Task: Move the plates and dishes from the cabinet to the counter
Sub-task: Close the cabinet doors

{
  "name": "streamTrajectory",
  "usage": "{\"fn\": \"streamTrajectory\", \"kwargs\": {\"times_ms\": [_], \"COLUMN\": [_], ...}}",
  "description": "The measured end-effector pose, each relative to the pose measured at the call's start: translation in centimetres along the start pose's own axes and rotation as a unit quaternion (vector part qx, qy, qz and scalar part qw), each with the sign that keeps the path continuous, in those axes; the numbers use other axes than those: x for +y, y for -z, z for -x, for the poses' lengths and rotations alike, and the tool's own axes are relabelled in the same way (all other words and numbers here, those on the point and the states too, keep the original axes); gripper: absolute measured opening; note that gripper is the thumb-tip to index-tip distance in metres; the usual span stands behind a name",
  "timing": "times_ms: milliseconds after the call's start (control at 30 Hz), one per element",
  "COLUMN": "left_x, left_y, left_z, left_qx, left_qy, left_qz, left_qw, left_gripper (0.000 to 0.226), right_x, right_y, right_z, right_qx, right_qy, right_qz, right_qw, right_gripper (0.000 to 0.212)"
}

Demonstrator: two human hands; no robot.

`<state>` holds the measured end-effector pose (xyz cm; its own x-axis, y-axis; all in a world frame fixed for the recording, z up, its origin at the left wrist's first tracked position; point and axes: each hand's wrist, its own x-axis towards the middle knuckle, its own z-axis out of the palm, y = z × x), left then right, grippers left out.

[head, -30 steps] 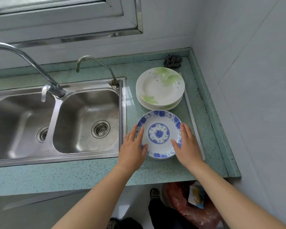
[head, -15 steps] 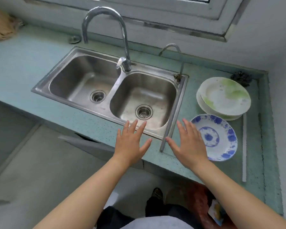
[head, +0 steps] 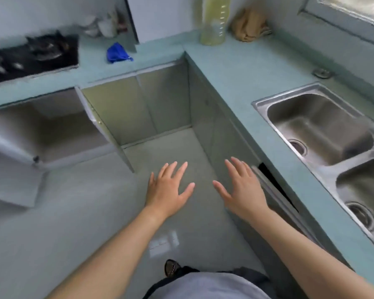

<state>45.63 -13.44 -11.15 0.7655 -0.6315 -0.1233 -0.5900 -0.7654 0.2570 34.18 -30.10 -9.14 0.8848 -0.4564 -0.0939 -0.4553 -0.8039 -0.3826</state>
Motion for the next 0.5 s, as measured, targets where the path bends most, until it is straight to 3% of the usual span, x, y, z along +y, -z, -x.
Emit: {"fn": "streamTrajectory", "kwargs": {"times_ms": [233,500], "left_x": [-16.7,-28.4], "left_y": [7.4,11.0], "left_z": [-1.0,-6.9], "left_qx": [0.083,0.138], "left_qy": [0.128,0.194], "left_qz": [-0.01,0.026], "left_qw": [0.988,0.971], "left_gripper": [0.071,0.062], "right_x": [-15.7,-27.0], "right_y": [-3.5,-7.7], "right_z": [-10.8,-22.9], "right_qx": [-0.008,-0.048], "right_qy": [0.14,0.247], "right_qz": [-0.006,0.002], "right_qw": [0.99,0.968], "right_gripper": [0.07,0.067]}}
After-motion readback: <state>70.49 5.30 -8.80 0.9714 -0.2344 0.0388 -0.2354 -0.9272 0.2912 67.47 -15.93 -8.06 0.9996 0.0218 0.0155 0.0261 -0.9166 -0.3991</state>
